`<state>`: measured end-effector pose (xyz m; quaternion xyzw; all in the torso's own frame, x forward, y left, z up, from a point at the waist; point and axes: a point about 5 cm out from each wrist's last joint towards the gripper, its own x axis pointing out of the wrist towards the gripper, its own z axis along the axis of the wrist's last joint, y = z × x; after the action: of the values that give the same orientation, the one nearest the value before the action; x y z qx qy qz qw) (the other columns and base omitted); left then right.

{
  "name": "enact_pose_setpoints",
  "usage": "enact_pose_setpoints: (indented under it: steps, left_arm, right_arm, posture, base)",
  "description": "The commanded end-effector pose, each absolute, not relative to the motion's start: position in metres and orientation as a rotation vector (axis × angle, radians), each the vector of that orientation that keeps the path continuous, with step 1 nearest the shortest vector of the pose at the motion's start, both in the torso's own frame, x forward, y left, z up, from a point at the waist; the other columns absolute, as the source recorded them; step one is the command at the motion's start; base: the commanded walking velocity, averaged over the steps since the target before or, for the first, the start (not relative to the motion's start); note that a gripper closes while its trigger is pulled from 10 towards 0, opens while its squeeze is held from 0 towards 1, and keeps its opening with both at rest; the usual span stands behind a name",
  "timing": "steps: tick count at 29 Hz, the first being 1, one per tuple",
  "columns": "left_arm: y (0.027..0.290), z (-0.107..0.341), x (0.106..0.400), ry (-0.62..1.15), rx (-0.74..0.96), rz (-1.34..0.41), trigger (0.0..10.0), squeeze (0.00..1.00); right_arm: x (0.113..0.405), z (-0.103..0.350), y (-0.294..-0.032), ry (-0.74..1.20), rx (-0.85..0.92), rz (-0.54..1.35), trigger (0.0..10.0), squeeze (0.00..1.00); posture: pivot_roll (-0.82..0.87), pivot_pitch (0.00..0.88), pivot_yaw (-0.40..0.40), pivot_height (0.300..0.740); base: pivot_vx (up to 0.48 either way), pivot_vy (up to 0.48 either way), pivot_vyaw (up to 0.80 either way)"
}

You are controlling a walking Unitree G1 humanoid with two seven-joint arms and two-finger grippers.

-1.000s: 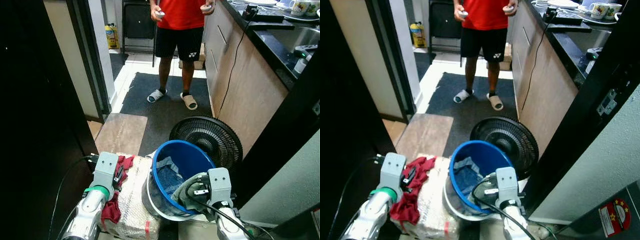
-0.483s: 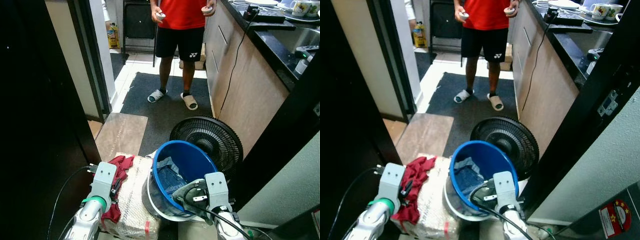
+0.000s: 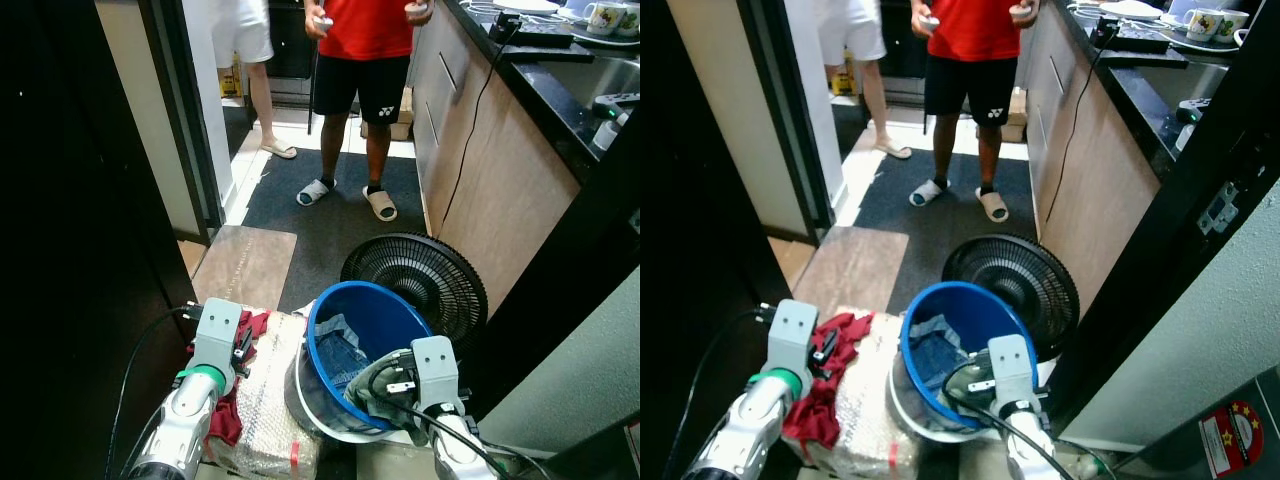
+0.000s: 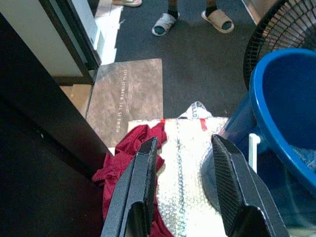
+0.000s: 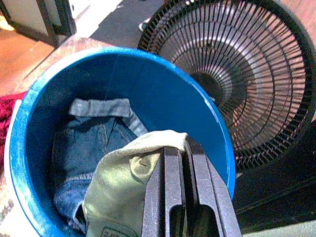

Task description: Clothes washing

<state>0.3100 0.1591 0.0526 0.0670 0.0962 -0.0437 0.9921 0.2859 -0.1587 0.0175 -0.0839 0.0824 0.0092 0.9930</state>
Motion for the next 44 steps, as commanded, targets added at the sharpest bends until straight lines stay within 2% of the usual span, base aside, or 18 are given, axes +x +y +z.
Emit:
enact_pose_setpoints:
  steps: [1,9,14,18,21,25,44]
  left_arm:
    - [0.16,0.062,0.311,0.159,0.12,-0.083,10.0,0.0]
    - [0.166,0.11,0.313,-0.016,0.135,-0.095,10.0,0.0]
    - [0.149,0.156,0.322,-0.166,0.102,-0.133,10.0,0.0]
    - [0.145,0.169,0.322,-0.195,0.084,-0.139,10.0,0.0]
    - [0.145,0.17,0.322,-0.195,0.083,-0.141,10.0,0.0]
    - [0.148,0.171,0.319,-0.182,0.088,-0.142,10.0,0.0]
    - [0.149,0.174,0.315,-0.139,0.091,-0.137,10.0,0.0]
  right_arm:
    - [0.29,0.028,-0.162,0.108,-0.156,-0.003,10.0,0.0]
    - [0.303,0.067,-0.153,-0.086,-0.151,0.009,10.0,0.0]
    - [0.315,0.092,-0.15,-0.168,-0.105,-0.004,10.0,0.0]
    - [0.318,0.099,-0.148,-0.181,-0.071,-0.011,10.0,0.0]
    - [0.318,0.1,-0.149,-0.179,-0.054,-0.018,10.0,0.0]
    - [0.318,0.102,-0.15,-0.165,-0.005,-0.04,10.0,0.0]
    - [0.315,0.105,-0.145,-0.149,0.008,-0.027,10.0,0.0]
  posture:
    - [0.05,0.0,0.039,0.74]
    - [0.05,0.0,0.043,0.74]
    - [0.07,0.0,0.035,0.74]
    - [0.07,0.0,0.036,0.74]
    - [0.07,0.0,0.036,0.74]
    - [0.08,0.0,0.038,0.74]
    - [0.08,0.0,0.039,0.74]
  base:
    - [0.0,0.0,0.0]
    - [0.0,0.0,0.0]
    - [0.0,0.0,0.0]
    - [0.0,0.0,0.0]
    - [0.0,0.0,0.0]
    - [0.0,0.0,-0.8]
    - [0.0,0.0,-0.8]
